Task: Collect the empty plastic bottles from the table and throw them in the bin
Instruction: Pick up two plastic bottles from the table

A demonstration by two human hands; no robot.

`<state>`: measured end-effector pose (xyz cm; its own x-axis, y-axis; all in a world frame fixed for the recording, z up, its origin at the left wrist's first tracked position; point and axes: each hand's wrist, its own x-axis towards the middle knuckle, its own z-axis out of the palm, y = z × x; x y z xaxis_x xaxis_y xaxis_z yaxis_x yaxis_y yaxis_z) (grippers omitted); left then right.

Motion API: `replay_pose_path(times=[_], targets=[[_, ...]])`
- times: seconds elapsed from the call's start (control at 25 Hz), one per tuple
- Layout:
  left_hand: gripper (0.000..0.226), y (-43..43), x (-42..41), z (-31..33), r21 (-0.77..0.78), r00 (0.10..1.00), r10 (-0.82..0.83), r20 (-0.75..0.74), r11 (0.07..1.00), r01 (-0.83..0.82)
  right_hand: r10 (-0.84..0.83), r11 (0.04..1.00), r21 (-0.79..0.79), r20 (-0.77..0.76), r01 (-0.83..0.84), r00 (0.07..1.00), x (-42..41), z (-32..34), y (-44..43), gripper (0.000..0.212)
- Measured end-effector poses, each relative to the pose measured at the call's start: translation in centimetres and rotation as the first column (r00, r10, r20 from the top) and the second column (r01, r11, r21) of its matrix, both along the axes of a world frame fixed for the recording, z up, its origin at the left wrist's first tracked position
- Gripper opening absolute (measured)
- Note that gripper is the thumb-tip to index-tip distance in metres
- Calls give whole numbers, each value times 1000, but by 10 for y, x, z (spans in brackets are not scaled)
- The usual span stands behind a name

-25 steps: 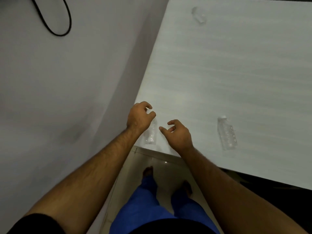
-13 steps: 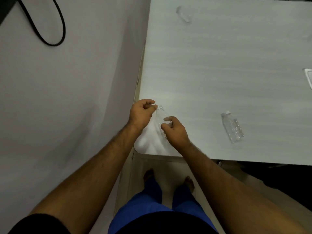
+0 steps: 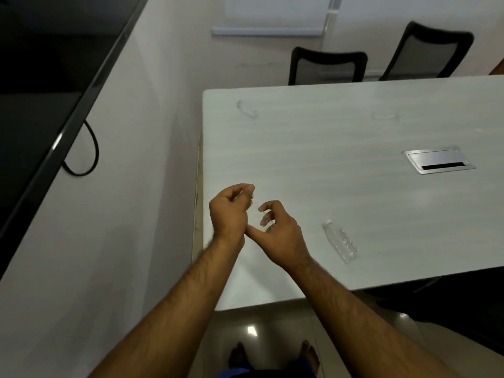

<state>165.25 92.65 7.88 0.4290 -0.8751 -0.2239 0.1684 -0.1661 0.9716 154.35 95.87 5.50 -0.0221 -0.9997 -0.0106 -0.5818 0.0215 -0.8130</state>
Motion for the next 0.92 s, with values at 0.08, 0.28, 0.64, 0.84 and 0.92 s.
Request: replay_pose_path(times=[0.08, 0.28, 0.64, 0.84, 0.92], targets=[[10, -8, 1, 10, -20, 999, 41, -18, 999, -42, -27, 998, -58, -63, 23, 998, -7, 7, -3, 60], [14, -13, -9, 25, 3, 995, -42, -87, 999, 42, -127, 989, -85, -33, 124, 991, -22, 16, -7, 58], [12, -6, -16, 37, -15, 906, -149, -395, 988, 156, -148, 988, 68, 222, 136, 964, -32, 31, -2, 51], [15, -6, -4, 39, -60, 782, -340, -522, 929, 364, -193, 814, 497, 718, -300, 668, -56, 55, 0, 50], [16, -6, -6, 38, -35, 777, -362, -516, 914, 403, -172, 854, 478, 633, -206, 755, -58, 51, 2, 47]])
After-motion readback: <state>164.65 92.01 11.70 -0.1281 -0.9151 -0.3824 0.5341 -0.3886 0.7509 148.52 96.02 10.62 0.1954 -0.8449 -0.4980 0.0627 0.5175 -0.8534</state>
